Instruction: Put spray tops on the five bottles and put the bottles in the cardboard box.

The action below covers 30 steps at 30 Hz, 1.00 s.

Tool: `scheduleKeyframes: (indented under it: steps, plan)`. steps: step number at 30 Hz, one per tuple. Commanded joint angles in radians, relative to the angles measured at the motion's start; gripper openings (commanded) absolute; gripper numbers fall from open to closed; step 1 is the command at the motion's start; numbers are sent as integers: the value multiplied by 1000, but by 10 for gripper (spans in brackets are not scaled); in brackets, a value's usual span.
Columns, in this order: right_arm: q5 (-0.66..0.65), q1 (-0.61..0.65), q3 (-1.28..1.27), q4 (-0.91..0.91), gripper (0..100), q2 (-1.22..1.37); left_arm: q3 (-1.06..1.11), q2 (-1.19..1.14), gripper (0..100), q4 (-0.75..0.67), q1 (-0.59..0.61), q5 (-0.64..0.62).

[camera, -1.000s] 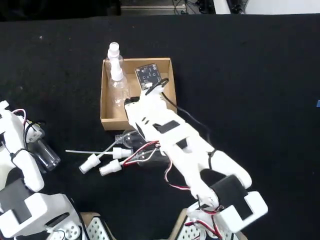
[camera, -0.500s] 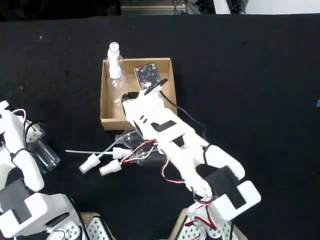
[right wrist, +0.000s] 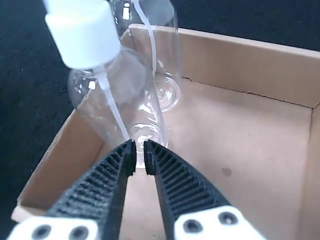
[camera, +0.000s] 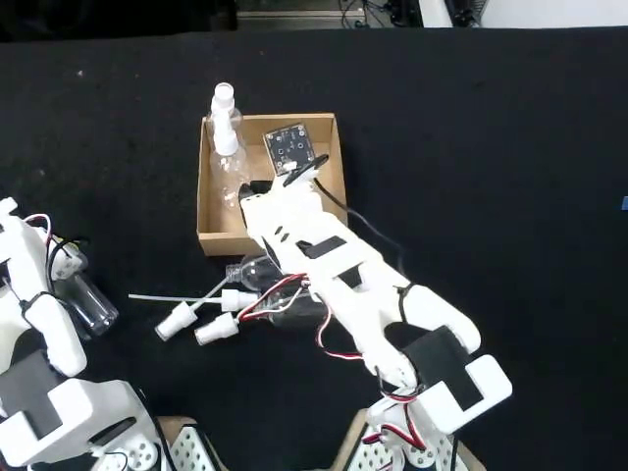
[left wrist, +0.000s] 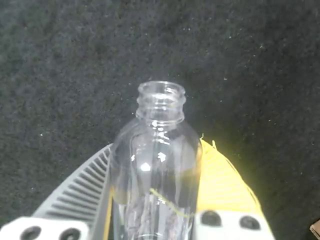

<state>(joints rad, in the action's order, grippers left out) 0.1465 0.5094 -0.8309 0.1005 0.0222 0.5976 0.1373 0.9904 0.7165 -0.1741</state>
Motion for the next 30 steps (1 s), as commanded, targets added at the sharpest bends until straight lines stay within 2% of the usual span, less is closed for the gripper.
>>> scheduleKeyframes:
  steps: [1,5,30]
  plan:
    - [-9,-2,48,23,11,-13,-8,51,30,-11,-7,-8]
    - [-9,32,48,28,11,-12,-8,51,30,-11,-7,-8]
    - [-5,57,71,38,15,-4,5,55,30,-12,-8,-9]
